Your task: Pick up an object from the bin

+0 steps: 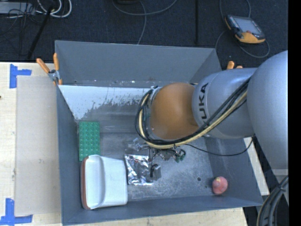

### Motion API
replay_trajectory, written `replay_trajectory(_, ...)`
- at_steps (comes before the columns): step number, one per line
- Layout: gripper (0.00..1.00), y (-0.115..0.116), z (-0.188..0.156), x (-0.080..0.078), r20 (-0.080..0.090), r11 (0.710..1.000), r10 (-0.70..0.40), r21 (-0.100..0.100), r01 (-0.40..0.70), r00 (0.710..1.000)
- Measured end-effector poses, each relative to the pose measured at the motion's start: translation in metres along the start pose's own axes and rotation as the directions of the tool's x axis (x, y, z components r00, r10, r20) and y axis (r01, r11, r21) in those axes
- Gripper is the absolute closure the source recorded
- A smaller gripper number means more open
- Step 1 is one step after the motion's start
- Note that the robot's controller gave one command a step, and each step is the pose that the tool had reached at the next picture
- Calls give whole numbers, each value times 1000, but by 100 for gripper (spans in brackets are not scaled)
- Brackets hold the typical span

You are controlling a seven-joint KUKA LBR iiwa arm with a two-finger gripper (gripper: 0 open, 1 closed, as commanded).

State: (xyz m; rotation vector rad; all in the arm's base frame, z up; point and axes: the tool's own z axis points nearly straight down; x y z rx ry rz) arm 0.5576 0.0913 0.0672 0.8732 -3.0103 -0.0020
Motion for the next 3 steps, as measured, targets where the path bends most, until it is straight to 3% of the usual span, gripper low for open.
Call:
replay_trajectory(1,100,-1,-3,-2,6,1000,6,2,-6,1000)
replay_trajectory(2,100,24,-130,5,14,1000,14,5,-14,1000)
replay_trajectory(3,100,1,-242,50,8,896,-445,9,445,896)
